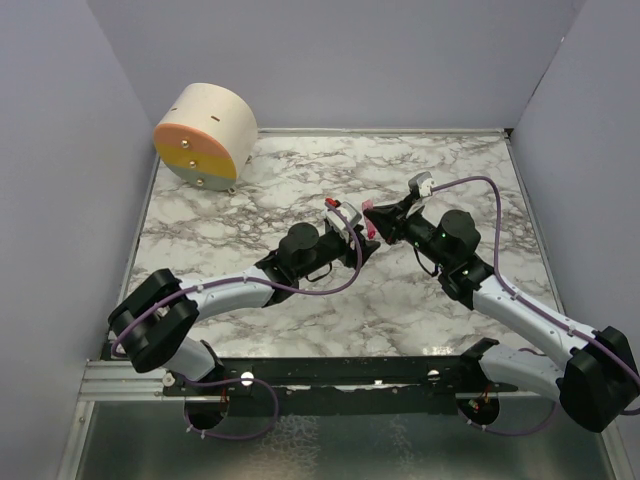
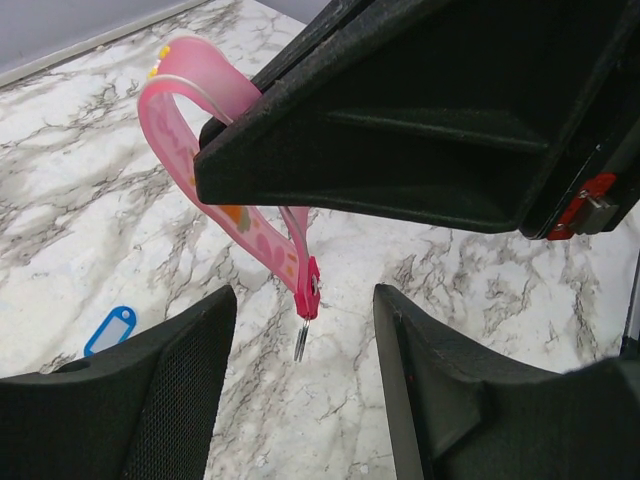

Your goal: Put the keys on the keyring

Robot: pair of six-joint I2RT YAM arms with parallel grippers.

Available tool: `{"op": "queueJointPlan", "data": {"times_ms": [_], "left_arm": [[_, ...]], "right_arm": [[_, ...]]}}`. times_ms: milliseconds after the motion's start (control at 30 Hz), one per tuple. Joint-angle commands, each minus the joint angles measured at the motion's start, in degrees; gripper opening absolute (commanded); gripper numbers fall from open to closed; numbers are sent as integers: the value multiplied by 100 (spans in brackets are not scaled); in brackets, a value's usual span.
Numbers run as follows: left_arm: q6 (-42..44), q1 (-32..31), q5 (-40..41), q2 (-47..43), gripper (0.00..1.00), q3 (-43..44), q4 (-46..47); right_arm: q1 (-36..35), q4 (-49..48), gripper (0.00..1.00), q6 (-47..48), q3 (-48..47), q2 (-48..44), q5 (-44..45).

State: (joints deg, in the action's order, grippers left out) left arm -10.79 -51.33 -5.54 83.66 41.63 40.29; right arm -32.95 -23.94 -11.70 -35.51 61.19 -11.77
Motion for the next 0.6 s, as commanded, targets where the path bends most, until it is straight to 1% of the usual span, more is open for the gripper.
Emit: {"op": "queueJointPlan", "data": {"times_ms": [0,133,567], "left_arm": [[-42,42,-195,71,57,39,193],[-63,70,-218,104,55,47,196],[-117,106,-276,167,42,65,215]], "right_arm": [[-24,8,1,59,-175,-5,-174],[-29,13,1,65,-168,-27,-168],[-31,26,1,74,-184,-37,-194]]}}
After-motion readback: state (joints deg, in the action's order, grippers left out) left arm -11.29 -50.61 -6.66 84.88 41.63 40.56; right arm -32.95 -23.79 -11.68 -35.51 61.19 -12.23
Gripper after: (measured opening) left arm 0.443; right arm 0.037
